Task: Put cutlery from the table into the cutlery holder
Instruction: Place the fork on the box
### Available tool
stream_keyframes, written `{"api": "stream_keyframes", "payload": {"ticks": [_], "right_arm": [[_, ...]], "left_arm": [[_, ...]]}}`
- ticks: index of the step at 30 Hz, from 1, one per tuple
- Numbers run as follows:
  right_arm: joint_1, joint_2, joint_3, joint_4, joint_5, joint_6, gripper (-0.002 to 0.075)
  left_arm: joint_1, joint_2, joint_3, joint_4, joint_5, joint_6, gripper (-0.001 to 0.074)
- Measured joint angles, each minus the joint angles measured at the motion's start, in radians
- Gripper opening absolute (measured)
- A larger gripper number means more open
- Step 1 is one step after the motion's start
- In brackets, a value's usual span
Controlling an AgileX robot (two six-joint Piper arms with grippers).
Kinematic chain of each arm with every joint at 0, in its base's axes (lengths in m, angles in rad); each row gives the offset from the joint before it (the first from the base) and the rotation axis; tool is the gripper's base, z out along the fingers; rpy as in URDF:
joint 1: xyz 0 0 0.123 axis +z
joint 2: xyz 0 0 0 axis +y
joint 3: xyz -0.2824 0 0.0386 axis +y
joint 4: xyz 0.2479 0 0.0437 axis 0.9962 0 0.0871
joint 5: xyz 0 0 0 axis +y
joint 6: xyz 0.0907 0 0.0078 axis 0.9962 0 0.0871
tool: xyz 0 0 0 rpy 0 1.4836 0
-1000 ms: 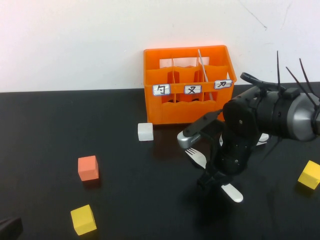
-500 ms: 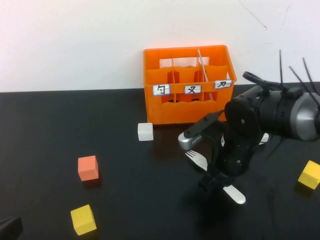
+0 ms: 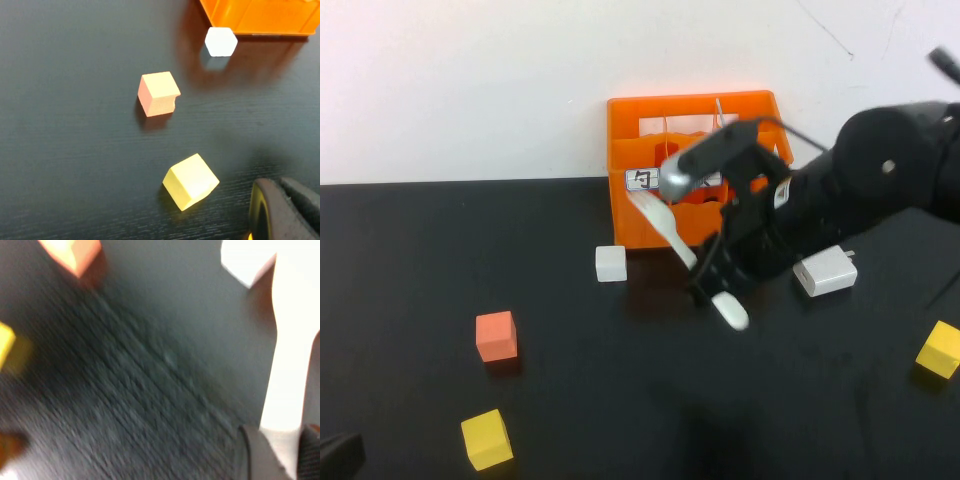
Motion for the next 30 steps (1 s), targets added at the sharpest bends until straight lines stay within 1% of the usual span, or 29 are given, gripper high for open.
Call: {"api": "stream_keyframes", "payload": {"ticks": [5,11,14,18,24,30], "right_arm": [[0.0,-0.022,0.0,0.045,-0.109,-0.028,0.0163],[0.0,-0.022,0.0,0.053,-0.237,-0.033,0.0162],[0.0,-0.022,0.001,0.055,-0.323,-0.033,0.0162],[0.0,-0.022,0.001,0.055,-0.488,-0.038,0.0162],[0.0,-0.002,0.001,0.062,-0.713,-0.118,0.0162],[0.0,0.057,0.001,0.068,-0.862,-0.208,0.0162]], "left_arm": [[0.0,0.0,0.0,0.004,0.0,0.0,-0.0001],[0.0,0.0,0.0,0.016,0.0,0.0,-0.0001],[0.0,0.0,0.0,0.032,0.0,0.0,-0.0001],[0.0,0.0,0.0,0.034,0.0,0.0,-0.0001],[0.0,0.0,0.0,0.037,0.0,0.0,-0.0001],[0.0,0.0,0.0,0.038,-0.002,0.0,-0.0001]]}}
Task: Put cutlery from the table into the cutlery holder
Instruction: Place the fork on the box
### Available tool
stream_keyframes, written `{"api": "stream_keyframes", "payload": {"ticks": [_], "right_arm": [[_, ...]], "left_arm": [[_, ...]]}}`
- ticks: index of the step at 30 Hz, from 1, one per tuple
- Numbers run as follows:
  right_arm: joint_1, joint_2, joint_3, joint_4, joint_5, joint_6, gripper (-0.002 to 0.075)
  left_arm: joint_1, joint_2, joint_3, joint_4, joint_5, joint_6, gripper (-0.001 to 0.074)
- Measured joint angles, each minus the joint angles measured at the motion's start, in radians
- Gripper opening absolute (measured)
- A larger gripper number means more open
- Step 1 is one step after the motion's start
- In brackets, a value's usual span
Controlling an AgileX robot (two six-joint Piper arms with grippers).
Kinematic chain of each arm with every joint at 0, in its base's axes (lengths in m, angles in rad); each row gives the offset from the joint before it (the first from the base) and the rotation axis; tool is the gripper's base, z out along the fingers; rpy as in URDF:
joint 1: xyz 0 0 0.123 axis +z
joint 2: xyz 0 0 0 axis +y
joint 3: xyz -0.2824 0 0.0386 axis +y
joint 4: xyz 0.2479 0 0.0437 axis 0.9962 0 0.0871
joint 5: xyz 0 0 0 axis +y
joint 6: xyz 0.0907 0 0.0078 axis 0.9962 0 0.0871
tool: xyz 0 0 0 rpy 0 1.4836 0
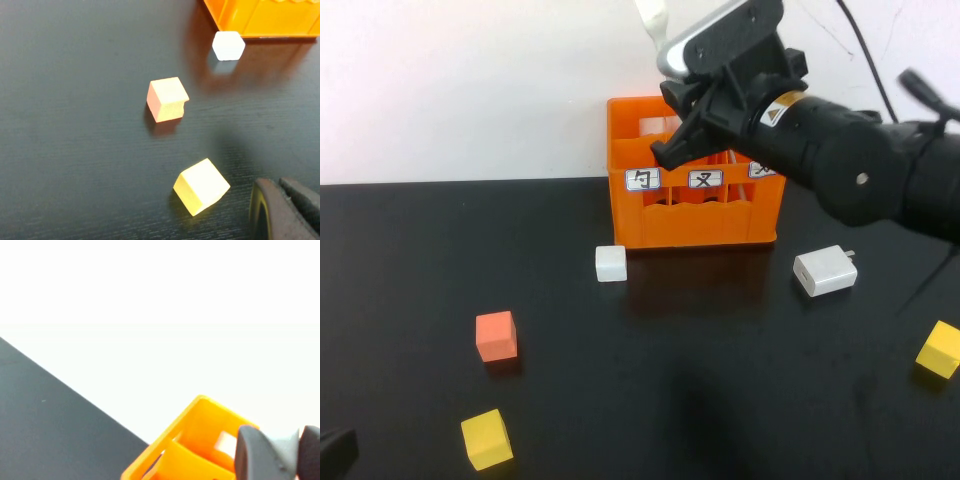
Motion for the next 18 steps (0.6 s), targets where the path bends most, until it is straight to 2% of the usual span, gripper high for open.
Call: {"api": "stream_keyframes", "payload": {"ticks": [7,18], "right_arm": [[-0.008,0.087,-0.017,0.005,-0.071,-0.029,0.0162],[-0.016,0.19,-0.179,0.061,-0.041,-0.048,0.0162]], "left_arm": [[0.0,0.0,0.0,0.008,0.0,0.0,-0.0001],[0.0,0.0,0.0,0.035,0.005,0.0,-0.0001]]}}
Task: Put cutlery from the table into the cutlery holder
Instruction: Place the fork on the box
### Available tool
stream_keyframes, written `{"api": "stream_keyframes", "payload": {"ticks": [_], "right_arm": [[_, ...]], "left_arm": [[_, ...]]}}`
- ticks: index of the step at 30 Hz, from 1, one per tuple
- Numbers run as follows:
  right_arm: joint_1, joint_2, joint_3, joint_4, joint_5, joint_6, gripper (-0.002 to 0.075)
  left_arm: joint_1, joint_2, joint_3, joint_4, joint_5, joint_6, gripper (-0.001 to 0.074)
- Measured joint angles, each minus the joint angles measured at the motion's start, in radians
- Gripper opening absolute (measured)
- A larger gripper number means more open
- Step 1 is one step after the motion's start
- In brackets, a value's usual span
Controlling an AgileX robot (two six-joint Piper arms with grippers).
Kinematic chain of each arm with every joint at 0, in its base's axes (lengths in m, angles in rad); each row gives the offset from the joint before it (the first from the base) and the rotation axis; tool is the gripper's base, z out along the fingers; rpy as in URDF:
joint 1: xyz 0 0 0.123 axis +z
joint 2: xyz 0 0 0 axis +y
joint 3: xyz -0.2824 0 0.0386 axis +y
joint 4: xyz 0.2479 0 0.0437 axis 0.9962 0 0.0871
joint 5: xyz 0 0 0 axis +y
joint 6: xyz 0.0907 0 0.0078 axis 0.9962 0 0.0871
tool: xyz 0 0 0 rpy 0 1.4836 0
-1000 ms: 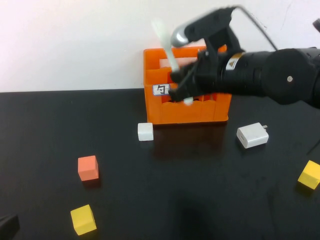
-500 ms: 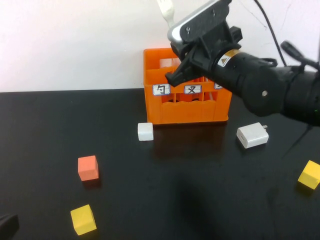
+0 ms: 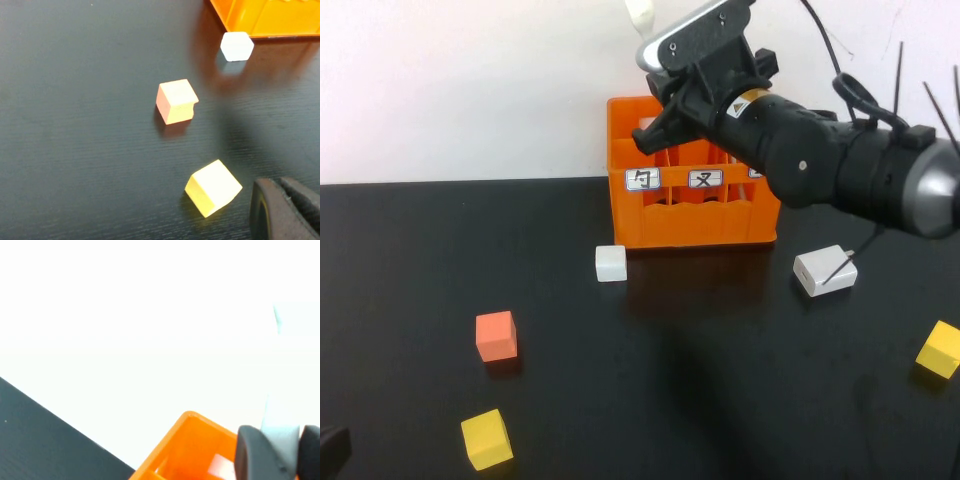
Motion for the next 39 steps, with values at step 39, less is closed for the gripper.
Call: {"api": "stream_keyframes", "payload": {"ticks": [39], "right_arm": [[-0.057,0.056,-0.01,0.155,0.232,-0.23,0.0327]], "left_arm": [[0.0,0.0,0.0,0.028,0.018,0.0,-0.0001]]}}
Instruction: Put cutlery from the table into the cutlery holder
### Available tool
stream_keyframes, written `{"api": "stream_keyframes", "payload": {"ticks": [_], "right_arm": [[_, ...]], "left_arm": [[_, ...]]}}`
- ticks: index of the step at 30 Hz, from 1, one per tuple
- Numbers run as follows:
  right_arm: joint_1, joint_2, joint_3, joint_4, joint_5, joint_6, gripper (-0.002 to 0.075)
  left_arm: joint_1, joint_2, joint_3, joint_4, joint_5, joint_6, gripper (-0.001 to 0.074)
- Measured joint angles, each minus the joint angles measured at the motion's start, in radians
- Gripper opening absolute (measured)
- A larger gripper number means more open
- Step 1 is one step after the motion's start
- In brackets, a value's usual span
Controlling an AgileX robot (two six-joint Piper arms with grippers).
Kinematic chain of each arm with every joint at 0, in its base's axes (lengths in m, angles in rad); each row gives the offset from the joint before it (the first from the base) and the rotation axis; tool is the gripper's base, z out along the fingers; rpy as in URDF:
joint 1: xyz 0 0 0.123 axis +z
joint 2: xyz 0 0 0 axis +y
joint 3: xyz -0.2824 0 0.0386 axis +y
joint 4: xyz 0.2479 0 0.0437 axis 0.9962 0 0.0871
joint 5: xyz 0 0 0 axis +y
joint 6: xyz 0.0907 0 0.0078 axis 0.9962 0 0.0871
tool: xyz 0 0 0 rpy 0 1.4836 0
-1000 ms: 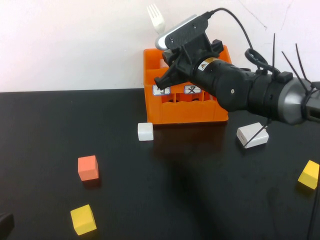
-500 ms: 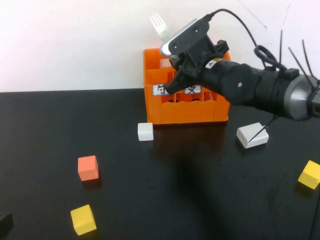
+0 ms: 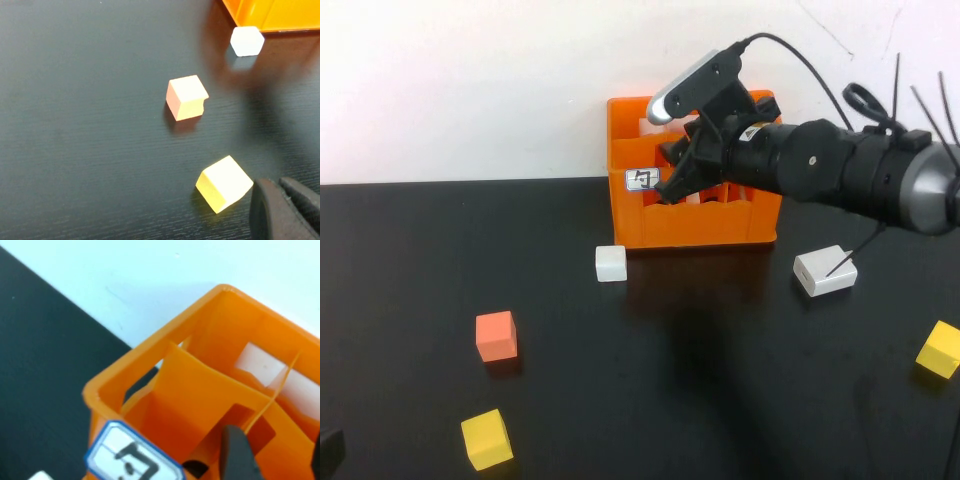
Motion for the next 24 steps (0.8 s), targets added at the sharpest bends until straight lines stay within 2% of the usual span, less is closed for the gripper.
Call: {"api": "stream_keyframes", "payload": {"ticks": [4,9,11,17,24], "right_arm": [[0.0,-0.043,0.0,0.009,0.068,0.0,0.0281],[0.0,-0.166,0.0,0.011,0.202,0.0,0.0081],[0.0,-0.222,0.0,0.006,0.251,-0.007,0.0034],[0.003,-0.382,0.063,-0.054,0.275,-0.043,0.0008],[0.003,-0.611,0.293,-0.083,0.223,-0.048,0.0006]], "left_arm": [[0.0,-0.014,0.0,0.0,0.002,-0.024,-0.0001],[0.0,-0.028,0.0,0.0,-0.003,-0.052,-0.0001],[0.0,-0.035,0.0,-0.02,-0.02,-0.063,-0.0001],[0.0,-0.134,0.022,-0.081,-0.112,-0.019,-0.0001],[0.0,-0.262,0.064,-0.089,-0.149,-0.006,-0.0001]]}}
